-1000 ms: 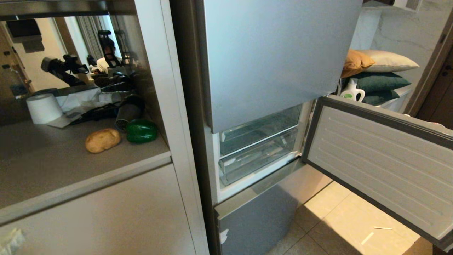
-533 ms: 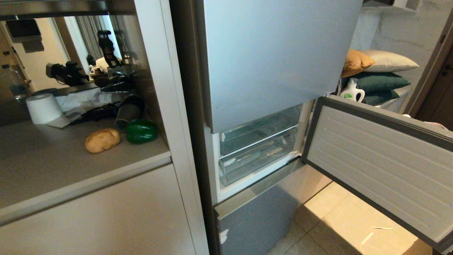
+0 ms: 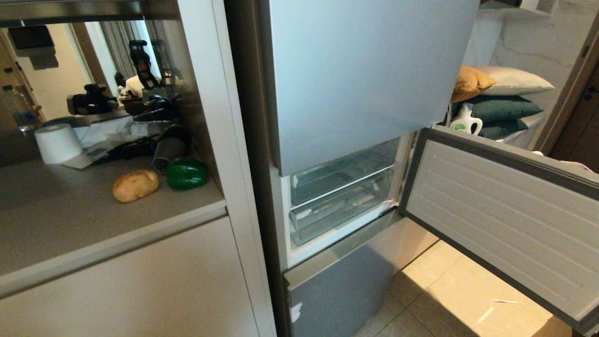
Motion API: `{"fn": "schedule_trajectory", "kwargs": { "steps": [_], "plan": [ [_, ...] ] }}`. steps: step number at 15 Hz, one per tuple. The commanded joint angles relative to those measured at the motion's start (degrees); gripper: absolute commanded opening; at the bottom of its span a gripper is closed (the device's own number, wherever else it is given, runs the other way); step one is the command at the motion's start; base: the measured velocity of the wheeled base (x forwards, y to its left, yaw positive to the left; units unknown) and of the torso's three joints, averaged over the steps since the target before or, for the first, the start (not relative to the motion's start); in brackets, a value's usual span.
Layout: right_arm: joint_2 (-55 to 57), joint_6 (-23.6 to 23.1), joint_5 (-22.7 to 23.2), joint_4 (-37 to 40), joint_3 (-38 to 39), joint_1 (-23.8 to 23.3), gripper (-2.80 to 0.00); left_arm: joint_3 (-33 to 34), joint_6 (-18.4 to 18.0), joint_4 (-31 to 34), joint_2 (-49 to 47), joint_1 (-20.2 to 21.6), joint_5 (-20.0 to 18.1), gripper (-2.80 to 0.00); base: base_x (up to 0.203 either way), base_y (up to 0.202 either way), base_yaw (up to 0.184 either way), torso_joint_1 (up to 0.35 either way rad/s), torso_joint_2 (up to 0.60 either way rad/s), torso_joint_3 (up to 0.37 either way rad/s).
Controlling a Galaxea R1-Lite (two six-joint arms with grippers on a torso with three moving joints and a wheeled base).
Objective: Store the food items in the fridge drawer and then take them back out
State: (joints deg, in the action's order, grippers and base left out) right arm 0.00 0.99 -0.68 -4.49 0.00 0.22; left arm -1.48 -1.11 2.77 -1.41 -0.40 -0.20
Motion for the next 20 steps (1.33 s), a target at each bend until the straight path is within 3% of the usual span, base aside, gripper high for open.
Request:
{"fn": "schedule_trajectory", "kwargs": {
  "steps": [1,20],
  "plan": [
    [-0.1,0.1,0.0,-0.1,1.8,0.0,-2.80,0.3,1.2,0.0,1.3,0.0,0.5,-2.80,0.000,0.000,0.000,0.000,0.00,0.000],
    [-0.1,0.1,0.0,-0.1,1.8,0.0,-2.80,0.3,1.4,-0.4,1.3,0.0,0.5,-2.80,0.000,0.000,0.000,0.000,0.00,0.000]
  ]
}}
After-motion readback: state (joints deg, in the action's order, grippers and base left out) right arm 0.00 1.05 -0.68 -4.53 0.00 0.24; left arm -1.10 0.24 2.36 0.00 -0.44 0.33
